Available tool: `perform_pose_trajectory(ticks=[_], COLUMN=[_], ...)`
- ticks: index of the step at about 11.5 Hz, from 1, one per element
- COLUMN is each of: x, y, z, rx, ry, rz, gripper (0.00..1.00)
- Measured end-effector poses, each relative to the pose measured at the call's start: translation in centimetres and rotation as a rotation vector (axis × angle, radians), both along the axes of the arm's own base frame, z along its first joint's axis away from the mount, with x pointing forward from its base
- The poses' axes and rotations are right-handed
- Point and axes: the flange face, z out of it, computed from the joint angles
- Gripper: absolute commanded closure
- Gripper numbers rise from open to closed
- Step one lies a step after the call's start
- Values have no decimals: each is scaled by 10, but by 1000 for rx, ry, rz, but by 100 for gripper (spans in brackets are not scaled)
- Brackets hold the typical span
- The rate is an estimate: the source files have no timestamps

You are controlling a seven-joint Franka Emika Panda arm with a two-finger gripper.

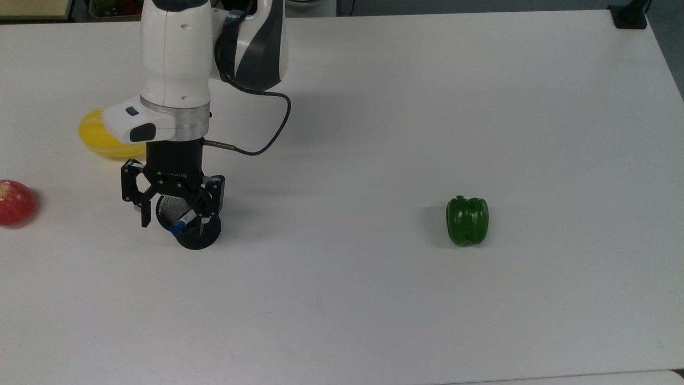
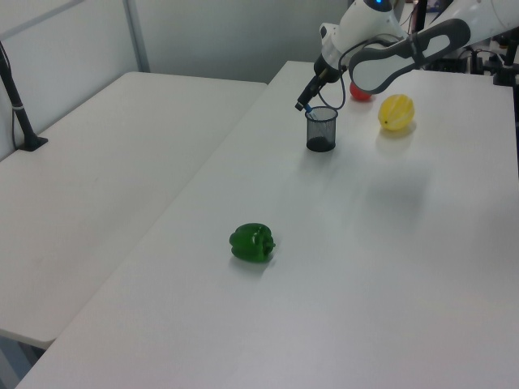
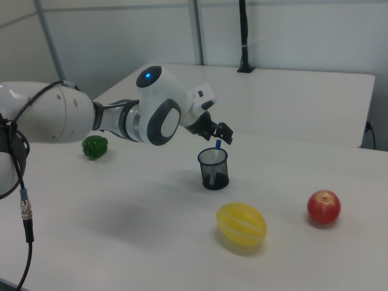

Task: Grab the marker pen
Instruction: 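Lower the gripper over the marker and close on its cap, then lift the blue-capped marker straight up out of the pen cup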

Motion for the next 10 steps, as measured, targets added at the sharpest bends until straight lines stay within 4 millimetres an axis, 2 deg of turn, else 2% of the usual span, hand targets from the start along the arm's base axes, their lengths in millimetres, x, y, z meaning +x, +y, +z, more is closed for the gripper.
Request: perform_pose_trajectory(ticks=[4, 10], x=[2, 2], y=[0, 1], z=[-9, -8], rx=[-2, -2], ry=[0, -2], rz=[2, 3], gripper=[78, 93])
